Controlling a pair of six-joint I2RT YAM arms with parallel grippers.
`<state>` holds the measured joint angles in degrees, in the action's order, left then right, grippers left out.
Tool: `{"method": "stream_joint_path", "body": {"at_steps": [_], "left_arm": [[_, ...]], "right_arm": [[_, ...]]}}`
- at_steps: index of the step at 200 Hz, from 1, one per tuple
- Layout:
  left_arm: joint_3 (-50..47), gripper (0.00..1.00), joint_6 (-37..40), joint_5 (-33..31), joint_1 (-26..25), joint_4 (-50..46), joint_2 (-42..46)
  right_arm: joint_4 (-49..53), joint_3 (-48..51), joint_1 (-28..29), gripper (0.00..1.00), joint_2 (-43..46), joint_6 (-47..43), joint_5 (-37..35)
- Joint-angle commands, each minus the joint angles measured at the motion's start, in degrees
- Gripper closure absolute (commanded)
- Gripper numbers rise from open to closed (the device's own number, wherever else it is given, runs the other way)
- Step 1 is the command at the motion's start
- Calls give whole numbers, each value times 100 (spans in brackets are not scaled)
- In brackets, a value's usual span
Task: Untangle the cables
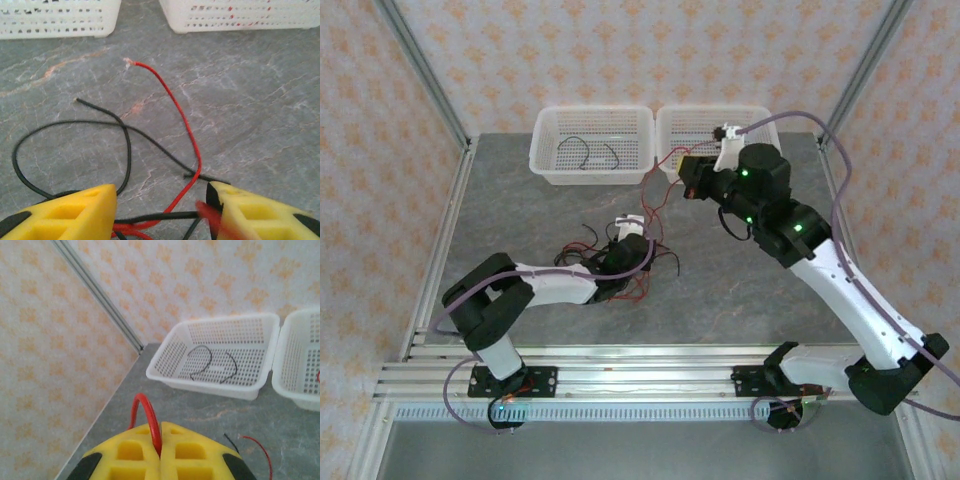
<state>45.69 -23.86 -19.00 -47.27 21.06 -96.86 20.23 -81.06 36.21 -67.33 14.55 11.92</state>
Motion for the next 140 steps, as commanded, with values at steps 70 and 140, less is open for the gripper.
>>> {"method": "stream_joint_path", "body": {"at_steps": [70,140], "left_arm": [[-424,52,-415,-74,208,701,-395],[-492,35,-191,592,193,771,286]], "right_arm": [[736,-2133,-59,100,-306,-712,-843],[829,-3801,-484,100,-1333,-1451,-1336]]}}
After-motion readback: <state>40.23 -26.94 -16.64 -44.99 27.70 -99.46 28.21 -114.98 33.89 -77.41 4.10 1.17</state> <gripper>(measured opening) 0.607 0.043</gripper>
